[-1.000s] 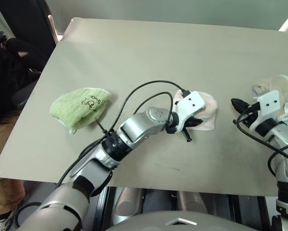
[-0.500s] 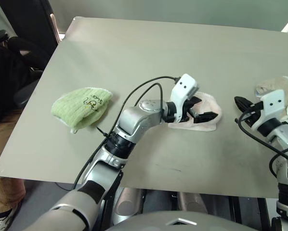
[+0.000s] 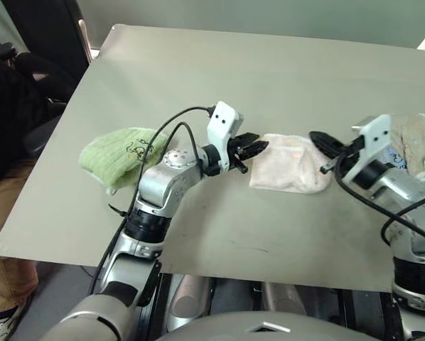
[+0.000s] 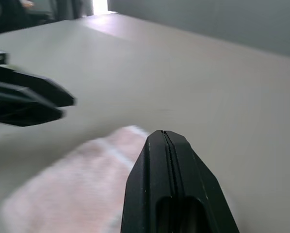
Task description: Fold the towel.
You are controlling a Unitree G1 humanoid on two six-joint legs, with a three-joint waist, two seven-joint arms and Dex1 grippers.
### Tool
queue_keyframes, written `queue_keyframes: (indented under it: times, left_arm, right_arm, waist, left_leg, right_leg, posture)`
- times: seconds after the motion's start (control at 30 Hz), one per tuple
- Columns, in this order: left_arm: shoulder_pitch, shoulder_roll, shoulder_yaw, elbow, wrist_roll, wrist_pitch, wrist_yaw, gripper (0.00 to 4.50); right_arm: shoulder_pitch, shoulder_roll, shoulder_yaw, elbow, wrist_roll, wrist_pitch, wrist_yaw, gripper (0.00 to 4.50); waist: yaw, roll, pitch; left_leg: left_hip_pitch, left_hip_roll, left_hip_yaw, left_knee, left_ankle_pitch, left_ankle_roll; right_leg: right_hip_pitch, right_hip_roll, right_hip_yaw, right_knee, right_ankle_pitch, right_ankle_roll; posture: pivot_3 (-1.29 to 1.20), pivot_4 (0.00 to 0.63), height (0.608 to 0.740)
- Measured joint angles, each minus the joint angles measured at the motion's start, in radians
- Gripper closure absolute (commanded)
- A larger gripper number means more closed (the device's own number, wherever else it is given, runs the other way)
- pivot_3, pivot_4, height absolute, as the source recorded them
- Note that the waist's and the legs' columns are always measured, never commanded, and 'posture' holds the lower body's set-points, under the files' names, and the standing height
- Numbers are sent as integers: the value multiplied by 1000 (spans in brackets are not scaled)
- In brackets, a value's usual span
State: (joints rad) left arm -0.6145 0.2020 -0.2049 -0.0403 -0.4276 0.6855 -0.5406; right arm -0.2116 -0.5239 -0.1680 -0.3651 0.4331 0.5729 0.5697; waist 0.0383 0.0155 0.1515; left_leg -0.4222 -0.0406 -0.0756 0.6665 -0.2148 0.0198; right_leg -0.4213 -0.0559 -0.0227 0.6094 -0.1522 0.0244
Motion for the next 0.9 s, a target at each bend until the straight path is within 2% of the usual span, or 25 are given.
queue_keyframes:
  times: [0.03, 0.07, 0.2, 0.33, 0.43, 0.53, 0.77, 0.9]
  left_arm:
    - [1, -2, -8, 2, 6, -10, -5, 4335]
    - [2, -9, -15, 6, 19, -18, -12, 4463]
    - [0, -44, -74, 68, 60, -53, -48, 4463]
    - [-11, -72, -187, 255, 182, -109, -56, 4463]
    - [-38, -88, -200, 304, 230, -149, -60, 4463]
    - [-37, -96, -192, 320, 239, -174, -68, 4463]
    - [-11, -139, 56, 210, 79, -145, -44, 4463]
    - [-13, -121, 194, 127, -38, -24, -13, 4463]
  right_arm:
    - [1, 7, 6, 2, 4, 7, -1, 4500]
    - [1, 15, 12, 4, 8, 16, -2, 4500]
    - [18, 37, 60, 64, -14, 40, -19, 4500]
    - [51, 40, 127, 158, -87, 5, -31, 4500]
    - [47, 39, 135, 174, -116, -17, -36, 4500]
    - [52, 39, 140, 178, -134, -38, -38, 4500]
    - [74, 7, 93, 99, -135, -64, -37, 4500]
    - [54, -43, 10, 71, -112, -62, -30, 4500]
  waist:
    - [0, 0, 0]
    - [0, 0, 0]
    - [0, 0, 0]
    - [-1, 0, 0]
    - [0, -1, -2]
    - [0, -1, -2]
    - [-4, -1, -1]
    - [-5, -1, -1]
  left_leg:
    - [0, 0, 0, 1, 0, 0]
    - [-1, 0, 0, 1, 0, 0]
    - [0, 0, 0, 1, 0, 0]
    - [2, 1, 1, 1, -2, -3]
    - [4, 1, 0, 0, -4, -6]
    - [4, 0, 0, 1, -9, -2]
    - [3, 1, 0, 0, -5, -2]
    - [3, 1, 1, 0, 7, -1]
  right_leg:
    - [0, 0, 0, 0, 0, 0]
    - [0, 0, 0, 0, 0, 0]
    - [0, 0, 0, 1, 1, -1]
    - [0, 0, 0, 1, 3, -2]
    - [4, 0, 0, 0, 4, -2]
    - [5, 0, 0, 0, 2, 6]
    - [2, 0, 0, 0, 4, 6]
    - [2, 0, 0, 0, 3, 7]
  posture:
    - [0, 150, 739]
    - [0, 150, 739]
    - [0, 150, 739]
    - [0, 150, 739]
    - [0, 150, 739]
    - [0, 150, 739]
    - [0, 150, 739]
    - [0, 150, 739]
